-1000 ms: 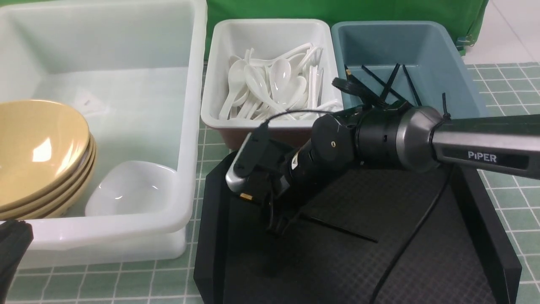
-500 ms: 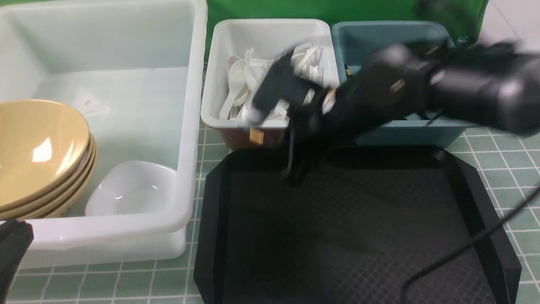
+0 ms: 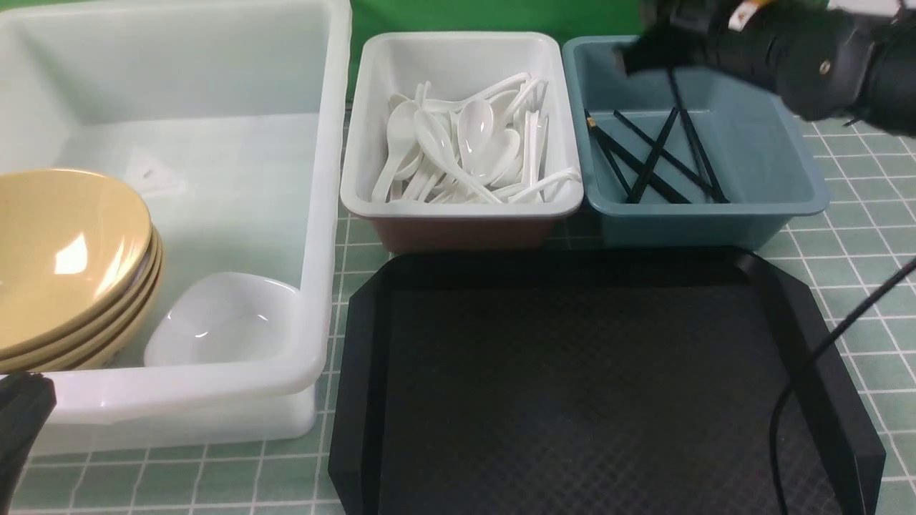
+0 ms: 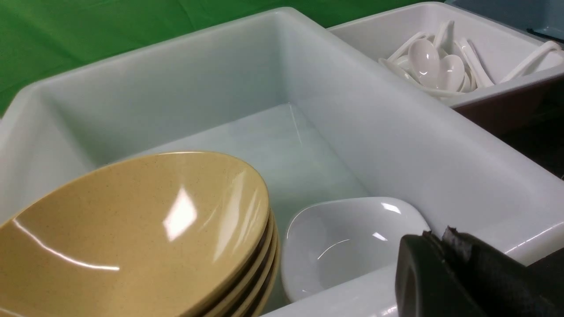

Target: On blue table put chopsticks spoon bowls plates into blue grey white boxes.

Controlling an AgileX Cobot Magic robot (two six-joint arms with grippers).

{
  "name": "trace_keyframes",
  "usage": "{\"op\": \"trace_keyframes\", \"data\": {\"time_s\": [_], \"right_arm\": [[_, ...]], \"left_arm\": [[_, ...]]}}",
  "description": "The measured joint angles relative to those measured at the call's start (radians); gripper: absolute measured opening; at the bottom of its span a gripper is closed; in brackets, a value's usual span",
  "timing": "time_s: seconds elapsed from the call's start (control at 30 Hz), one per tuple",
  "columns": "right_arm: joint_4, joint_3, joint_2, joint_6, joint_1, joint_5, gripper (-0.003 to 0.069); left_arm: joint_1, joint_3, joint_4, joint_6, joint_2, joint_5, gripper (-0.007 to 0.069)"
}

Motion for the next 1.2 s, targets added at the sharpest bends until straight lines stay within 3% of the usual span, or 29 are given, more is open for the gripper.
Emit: {"op": "trace_keyframes", "data": {"time_s": [0.03,0.1,0.2,0.27,0.4,0.57,0.8,0.9,1.2], "right_arm": [[0.0,0.0,0.003,0.003,-0.002,0.009,0.0234],[0.0,-0.023,0.003,0.017,-0.02,0.147,0.0325],[-0.003,-0.059,-0.057,0.006,-0.027,0.29,0.0357],[-0.003,-0.067,-0.114,0.001,-0.028,0.363,0.0344],[-0.003,-0.049,-0.347,-0.039,-0.023,0.516,0.0191],[0.0,0.134,-0.652,-0.061,0.016,0.47,0.0042],[0.001,0.526,-0.954,-0.061,0.054,0.388,0.0037],[0.001,0.766,-1.09,-0.007,0.054,0.388,0.0037],[-0.007,1.135,-1.204,-0.002,0.054,0.391,0.0038]], "left_arm": [[0.0,0.0,0.0,0.0,0.0,0.0,0.0004],[0.0,0.0,0.0,0.0,0.0,0.001,0.0004],[0.0,0.0,0.0,0.0,0.0,0.001,0.0004],[0.0,0.0,0.0,0.0,0.0,0.002,0.0004],[0.0,0.0,0.0,0.0,0.0,0.002,0.0004],[0.0,0.0,0.0,-0.001,0.0,0.002,0.0004],[0.0,0.0,0.0,0.0,0.0,0.002,0.0004],[0.0,0.0,0.0,0.0,0.0,0.002,0.0004],[0.0,0.0,0.0,0.0,0.0,0.003,0.0004]]}}
